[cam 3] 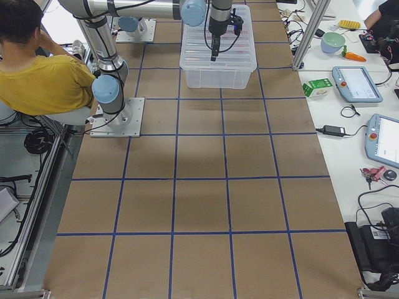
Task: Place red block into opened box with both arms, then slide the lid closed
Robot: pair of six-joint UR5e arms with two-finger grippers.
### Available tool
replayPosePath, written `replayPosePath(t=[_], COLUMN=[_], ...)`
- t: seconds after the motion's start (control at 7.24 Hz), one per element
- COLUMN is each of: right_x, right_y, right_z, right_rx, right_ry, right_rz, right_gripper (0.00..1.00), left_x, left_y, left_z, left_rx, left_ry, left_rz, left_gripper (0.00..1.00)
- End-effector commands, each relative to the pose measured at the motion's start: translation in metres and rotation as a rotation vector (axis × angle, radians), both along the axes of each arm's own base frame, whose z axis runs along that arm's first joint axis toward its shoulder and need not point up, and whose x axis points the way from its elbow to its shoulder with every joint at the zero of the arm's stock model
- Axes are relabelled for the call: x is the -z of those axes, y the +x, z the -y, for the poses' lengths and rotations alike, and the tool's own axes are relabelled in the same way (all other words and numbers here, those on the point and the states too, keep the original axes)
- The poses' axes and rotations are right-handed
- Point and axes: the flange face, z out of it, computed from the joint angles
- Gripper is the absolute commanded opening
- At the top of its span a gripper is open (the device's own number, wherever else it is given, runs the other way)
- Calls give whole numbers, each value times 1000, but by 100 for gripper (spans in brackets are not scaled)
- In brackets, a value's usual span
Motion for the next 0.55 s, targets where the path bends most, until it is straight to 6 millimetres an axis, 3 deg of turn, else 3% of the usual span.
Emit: replayPosePath(t=[0.0, 0.41], right_x=[2, 0], right_y=[6, 5], right_z=[-2, -2], right_rx=[-10, -10], right_ry=[2, -5], right_rz=[0, -3], right_gripper=[100, 100], left_x=[0, -1], left_y=[0, 2], left_z=[0, 0], left_rx=[0, 3], left_ry=[-1, -8], left_rz=[0, 20], left_gripper=[100, 100])
